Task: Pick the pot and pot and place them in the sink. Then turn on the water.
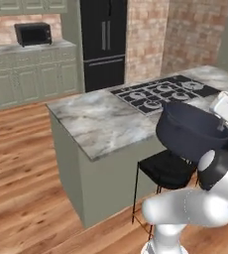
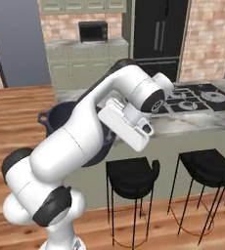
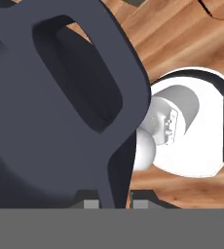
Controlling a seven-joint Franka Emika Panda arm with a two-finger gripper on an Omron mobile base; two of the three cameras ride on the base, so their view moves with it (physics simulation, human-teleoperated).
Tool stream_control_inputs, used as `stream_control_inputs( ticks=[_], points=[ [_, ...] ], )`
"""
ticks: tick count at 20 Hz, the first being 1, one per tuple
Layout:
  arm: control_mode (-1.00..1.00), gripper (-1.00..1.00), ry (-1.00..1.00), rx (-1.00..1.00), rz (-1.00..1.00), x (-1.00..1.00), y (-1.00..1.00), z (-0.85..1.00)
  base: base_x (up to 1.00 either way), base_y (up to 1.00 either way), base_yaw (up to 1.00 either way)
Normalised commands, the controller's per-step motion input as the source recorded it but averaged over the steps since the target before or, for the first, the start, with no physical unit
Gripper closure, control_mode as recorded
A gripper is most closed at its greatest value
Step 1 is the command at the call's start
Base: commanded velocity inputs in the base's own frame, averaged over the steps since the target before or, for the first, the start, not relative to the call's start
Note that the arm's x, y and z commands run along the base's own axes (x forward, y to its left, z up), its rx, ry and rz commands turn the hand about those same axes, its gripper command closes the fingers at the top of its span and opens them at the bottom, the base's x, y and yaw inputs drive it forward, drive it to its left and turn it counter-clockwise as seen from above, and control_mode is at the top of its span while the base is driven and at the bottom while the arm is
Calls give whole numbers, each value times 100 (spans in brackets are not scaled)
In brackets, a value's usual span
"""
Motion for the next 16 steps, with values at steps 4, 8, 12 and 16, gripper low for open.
stream_control_inputs(
  ticks=[4, 8, 12, 16],
  points=[
    [100, 100, 0, 0, 0, 0, 0, 0, -22, 96, 33],
    [100, 100, 0, 0, 0, 0, 0, 0, -21, 100, 32],
    [100, 100, 0, 0, 0, 0, 0, 0, 23, 83, 18],
    [100, 100, 0, 0, 0, 0, 0, 0, 59, 54, 3]
  ],
)
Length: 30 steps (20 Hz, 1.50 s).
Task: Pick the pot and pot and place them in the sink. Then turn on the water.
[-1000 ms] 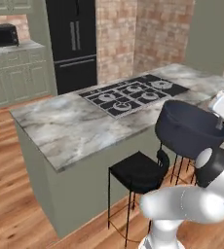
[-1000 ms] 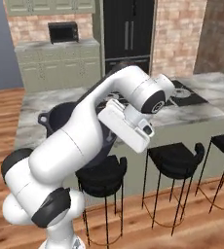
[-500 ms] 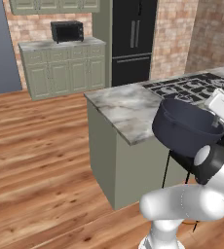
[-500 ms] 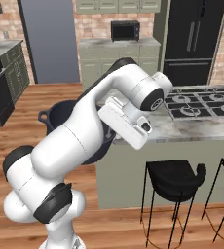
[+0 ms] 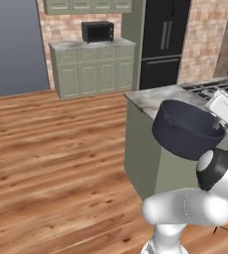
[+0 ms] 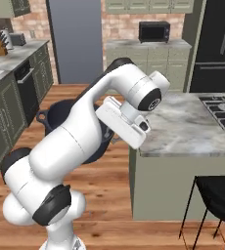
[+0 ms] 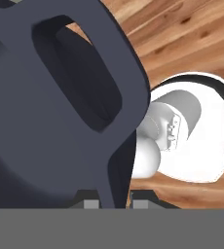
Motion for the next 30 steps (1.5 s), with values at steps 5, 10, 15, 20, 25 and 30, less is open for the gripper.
stream_control_inputs(
  ticks=[5, 10, 15, 20, 25, 30],
  points=[
    [100, 100, 0, 0, 0, 0, 0, 0, 75, 64, 0],
    [100, 100, 0, 0, 0, 0, 0, 0, 97, 73, 0],
    [100, 100, 0, 0, 0, 0, 0, 0, 97, 81, -2],
    [100, 100, 0, 0, 0, 0, 0, 0, 100, 88, -1],
    [100, 100, 0, 0, 0, 0, 0, 0, 97, 80, 2],
    [100, 100, 0, 0, 0, 0, 0, 0, 100, 57, 52]
  ],
)
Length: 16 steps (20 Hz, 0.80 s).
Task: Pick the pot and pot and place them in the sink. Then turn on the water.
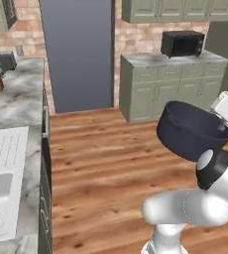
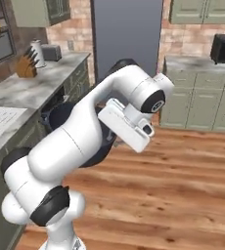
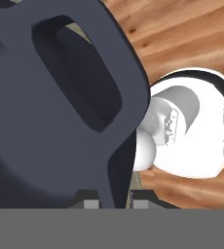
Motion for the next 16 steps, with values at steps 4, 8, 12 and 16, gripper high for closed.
stream_control_inputs(
  ticks=[4, 8, 12, 16],
  points=[
    [100, 100, 0, 0, 0, 0, 0, 0, 92, 50, 70],
    [100, 100, 0, 0, 0, 0, 0, 0, 79, 50, 73],
    [100, 100, 0, 0, 0, 0, 0, 0, 70, 59, 71],
    [100, 100, 0, 0, 0, 0, 0, 0, 63, 57, 76]
  ],
)
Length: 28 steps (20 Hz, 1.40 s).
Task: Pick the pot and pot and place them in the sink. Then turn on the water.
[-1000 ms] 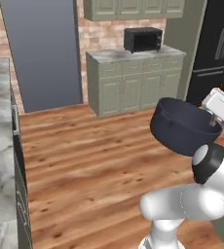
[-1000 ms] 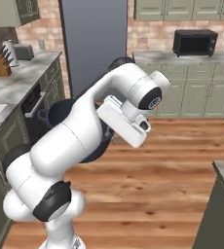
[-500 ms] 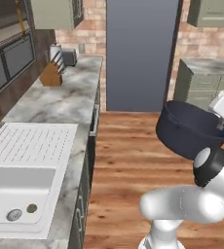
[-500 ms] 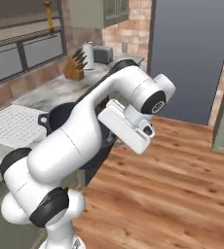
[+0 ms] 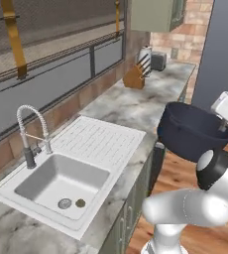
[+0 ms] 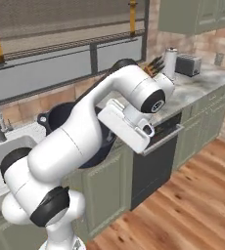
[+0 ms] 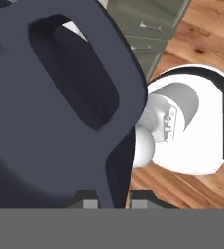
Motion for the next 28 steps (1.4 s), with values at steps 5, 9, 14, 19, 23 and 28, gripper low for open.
stream_control_inputs(
  ticks=[5, 9, 14, 19, 23, 28],
  points=[
    [100, 100, 0, 0, 0, 0, 0, 0, 40, 35, 62],
    [100, 100, 0, 0, 0, 0, 0, 0, -86, 0, 42],
    [100, 100, 0, 0, 0, 0, 0, 0, -26, 28, 62],
    [100, 100, 0, 0, 0, 0, 0, 0, 39, 51, 62],
    [100, 100, 0, 0, 0, 0, 0, 0, 26, 7, 34],
    [100, 100, 0, 0, 0, 0, 0, 0, 10, -13, 3]
  ],
)
